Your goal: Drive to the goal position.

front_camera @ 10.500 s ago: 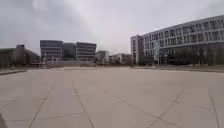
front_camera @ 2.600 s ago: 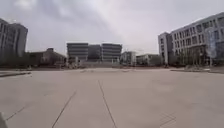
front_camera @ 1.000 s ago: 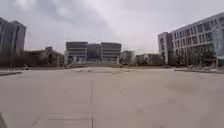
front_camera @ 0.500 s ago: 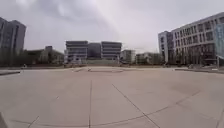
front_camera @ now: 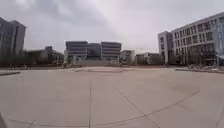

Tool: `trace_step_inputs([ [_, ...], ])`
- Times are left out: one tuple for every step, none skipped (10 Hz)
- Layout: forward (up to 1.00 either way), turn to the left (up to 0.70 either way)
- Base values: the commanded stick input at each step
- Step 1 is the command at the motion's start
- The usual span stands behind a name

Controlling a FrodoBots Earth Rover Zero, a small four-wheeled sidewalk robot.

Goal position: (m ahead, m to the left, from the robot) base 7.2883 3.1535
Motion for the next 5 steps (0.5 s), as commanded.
trace_step_inputs([
  [0.04,0.0],
  [0.01,0.0],
  [0.04,0.0],
  [0.04,0.0],
  [0.04,0.0],
])
